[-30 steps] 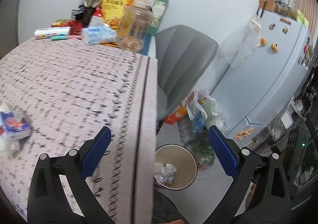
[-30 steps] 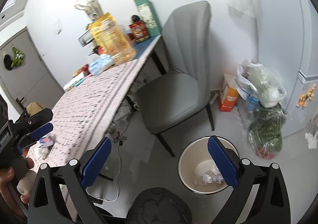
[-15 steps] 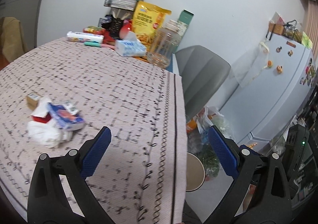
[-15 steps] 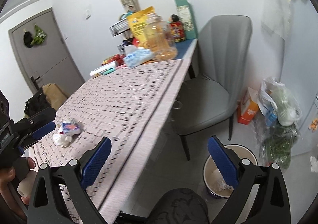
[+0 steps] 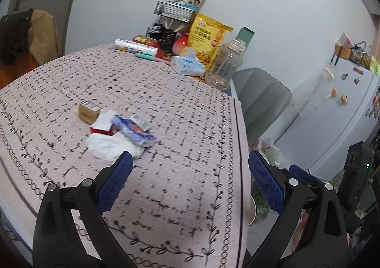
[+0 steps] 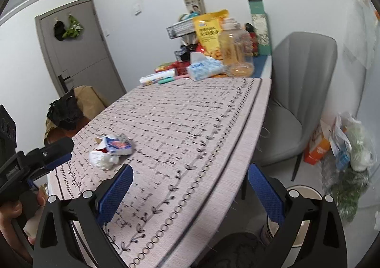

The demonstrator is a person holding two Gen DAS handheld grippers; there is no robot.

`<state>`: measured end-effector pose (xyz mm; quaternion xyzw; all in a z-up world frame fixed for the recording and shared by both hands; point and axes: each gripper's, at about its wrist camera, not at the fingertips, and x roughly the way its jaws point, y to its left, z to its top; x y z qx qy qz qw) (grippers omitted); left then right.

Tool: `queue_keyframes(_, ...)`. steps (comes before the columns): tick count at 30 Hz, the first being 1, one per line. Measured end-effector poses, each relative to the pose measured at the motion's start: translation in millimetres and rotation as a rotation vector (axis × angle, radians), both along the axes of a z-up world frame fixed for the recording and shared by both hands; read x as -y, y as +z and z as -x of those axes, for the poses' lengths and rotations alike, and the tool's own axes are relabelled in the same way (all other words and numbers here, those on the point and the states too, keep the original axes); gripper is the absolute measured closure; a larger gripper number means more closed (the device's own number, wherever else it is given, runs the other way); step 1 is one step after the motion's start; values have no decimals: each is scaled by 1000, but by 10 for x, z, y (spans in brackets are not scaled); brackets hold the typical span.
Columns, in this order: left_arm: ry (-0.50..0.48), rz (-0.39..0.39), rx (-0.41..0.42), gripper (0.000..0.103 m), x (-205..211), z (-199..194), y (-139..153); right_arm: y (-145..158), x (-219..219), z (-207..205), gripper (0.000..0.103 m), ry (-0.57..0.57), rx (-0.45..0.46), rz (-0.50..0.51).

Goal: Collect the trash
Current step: 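Move both open tools back over the table trash, then grasp the white tissue beside the blue wrapper with the left tool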

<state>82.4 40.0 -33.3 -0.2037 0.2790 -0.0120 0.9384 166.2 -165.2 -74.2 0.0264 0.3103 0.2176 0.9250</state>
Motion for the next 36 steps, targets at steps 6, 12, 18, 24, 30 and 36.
queue_keyframes(6,25,25,-5,6,-220,120,-93,-10,-246,16,8,41,0,20)
queue_keyframes(12,52,48,-23,7,-457,141,-213,-87,-400,0,8,55,-14,24)
queue_keyframes(18,89,65,-63,11,-633,18,-382,-173,-490,-60,8,89,-34,35)
queue_keyframes(24,131,87,-109,11,-804,-199,-551,-235,-546,-217,8,99,-54,38)
queue_keyframes(30,193,141,-133,11,-971,-370,-647,-270,-623,-346,8,112,-63,38)
queue_keyframes(36,269,140,-153,19,-1066,-559,-693,-295,-684,-399,8,123,-72,32)
